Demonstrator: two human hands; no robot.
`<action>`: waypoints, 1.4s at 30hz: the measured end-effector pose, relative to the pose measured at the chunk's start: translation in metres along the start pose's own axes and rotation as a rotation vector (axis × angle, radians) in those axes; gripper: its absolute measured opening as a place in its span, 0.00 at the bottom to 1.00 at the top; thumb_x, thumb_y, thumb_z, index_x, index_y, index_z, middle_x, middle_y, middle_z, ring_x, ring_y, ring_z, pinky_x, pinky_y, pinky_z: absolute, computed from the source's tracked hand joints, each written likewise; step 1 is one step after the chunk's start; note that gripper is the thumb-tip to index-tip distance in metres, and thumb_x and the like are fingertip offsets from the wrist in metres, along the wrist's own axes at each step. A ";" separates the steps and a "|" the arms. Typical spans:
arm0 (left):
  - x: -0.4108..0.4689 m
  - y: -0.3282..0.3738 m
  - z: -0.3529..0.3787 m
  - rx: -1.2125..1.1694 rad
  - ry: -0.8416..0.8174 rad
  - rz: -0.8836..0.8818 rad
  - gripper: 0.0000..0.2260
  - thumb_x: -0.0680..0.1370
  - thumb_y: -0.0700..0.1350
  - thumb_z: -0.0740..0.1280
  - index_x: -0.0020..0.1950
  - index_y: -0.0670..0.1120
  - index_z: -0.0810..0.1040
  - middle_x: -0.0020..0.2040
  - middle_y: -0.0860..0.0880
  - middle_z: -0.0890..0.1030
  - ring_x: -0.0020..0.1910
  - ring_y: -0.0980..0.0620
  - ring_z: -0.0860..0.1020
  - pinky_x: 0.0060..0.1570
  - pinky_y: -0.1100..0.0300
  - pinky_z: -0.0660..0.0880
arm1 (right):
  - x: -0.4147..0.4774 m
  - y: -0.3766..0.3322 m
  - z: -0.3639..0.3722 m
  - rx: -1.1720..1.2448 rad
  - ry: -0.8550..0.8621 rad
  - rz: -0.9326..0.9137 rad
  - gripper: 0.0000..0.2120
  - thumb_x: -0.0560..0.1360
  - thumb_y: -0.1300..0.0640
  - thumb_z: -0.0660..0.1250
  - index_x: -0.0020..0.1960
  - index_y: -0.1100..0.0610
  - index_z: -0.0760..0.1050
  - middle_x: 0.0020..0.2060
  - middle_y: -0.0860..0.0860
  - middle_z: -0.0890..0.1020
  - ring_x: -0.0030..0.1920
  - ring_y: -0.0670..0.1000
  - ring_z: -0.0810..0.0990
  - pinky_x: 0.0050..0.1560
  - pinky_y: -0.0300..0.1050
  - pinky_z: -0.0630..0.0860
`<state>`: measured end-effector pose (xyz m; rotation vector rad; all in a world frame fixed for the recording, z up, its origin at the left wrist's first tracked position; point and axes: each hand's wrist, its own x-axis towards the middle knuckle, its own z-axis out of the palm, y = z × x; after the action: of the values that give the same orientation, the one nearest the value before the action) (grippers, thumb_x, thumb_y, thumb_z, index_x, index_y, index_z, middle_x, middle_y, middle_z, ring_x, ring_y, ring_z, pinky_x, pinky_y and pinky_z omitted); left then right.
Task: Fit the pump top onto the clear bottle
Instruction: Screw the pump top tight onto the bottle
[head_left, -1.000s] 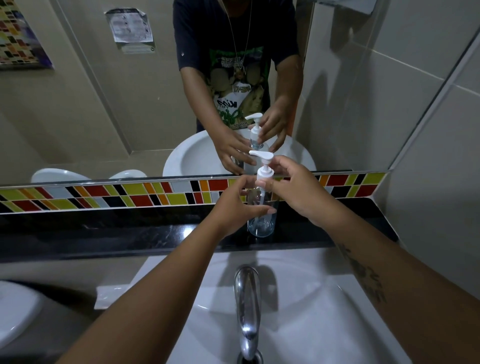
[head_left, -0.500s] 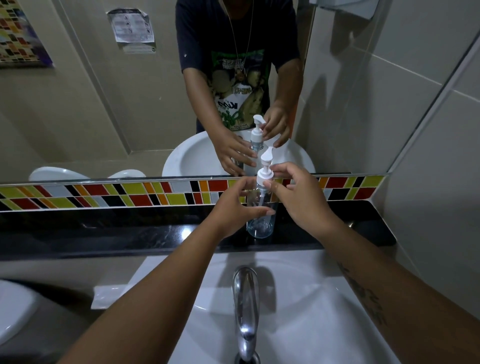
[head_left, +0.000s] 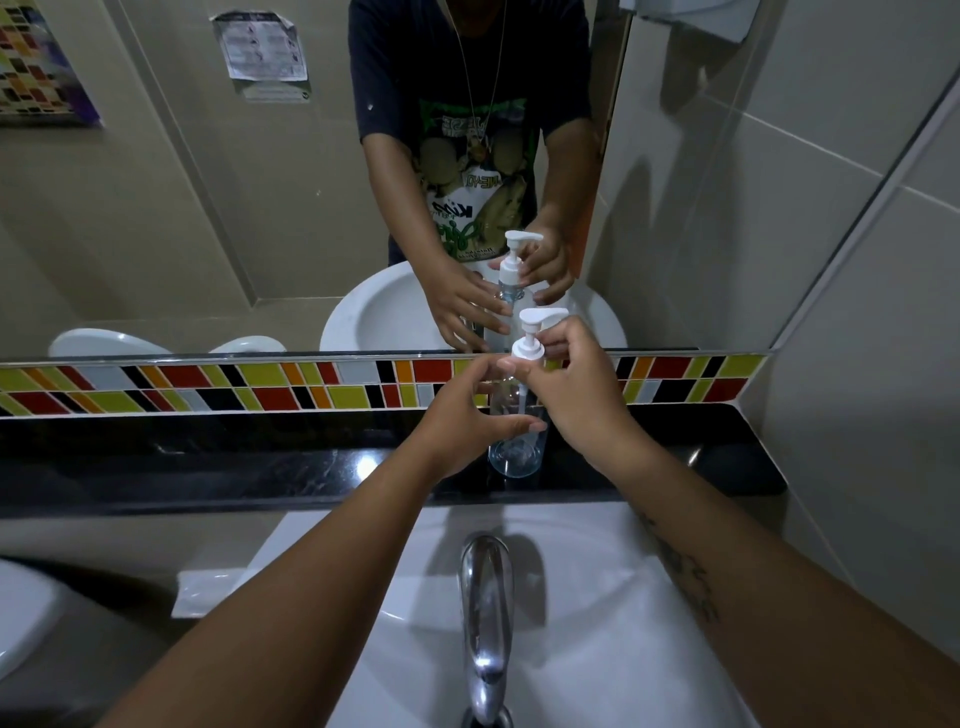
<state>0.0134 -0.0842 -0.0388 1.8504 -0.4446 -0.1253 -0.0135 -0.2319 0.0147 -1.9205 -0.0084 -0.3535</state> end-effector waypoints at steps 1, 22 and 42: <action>0.001 0.000 -0.001 0.002 -0.005 -0.003 0.30 0.68 0.50 0.81 0.66 0.61 0.72 0.60 0.67 0.75 0.55 0.73 0.73 0.42 0.76 0.74 | 0.001 -0.001 -0.001 -0.003 -0.013 -0.002 0.16 0.68 0.51 0.76 0.50 0.52 0.72 0.46 0.43 0.78 0.46 0.40 0.77 0.38 0.29 0.70; 0.000 0.003 0.001 0.003 0.012 -0.036 0.27 0.66 0.54 0.82 0.58 0.69 0.72 0.59 0.67 0.76 0.56 0.70 0.74 0.44 0.72 0.74 | 0.006 0.007 -0.014 0.081 -0.217 0.047 0.18 0.73 0.54 0.71 0.62 0.48 0.74 0.56 0.43 0.80 0.58 0.46 0.78 0.60 0.47 0.74; -0.004 -0.005 0.013 0.005 0.167 0.028 0.26 0.63 0.59 0.78 0.59 0.65 0.76 0.56 0.72 0.79 0.58 0.71 0.75 0.45 0.78 0.72 | -0.002 0.005 0.002 0.113 -0.041 0.049 0.18 0.73 0.56 0.72 0.61 0.48 0.74 0.48 0.37 0.79 0.48 0.35 0.78 0.46 0.34 0.77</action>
<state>0.0065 -0.0933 -0.0479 1.8412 -0.3550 0.0493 -0.0138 -0.2317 0.0086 -1.8123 -0.0088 -0.2752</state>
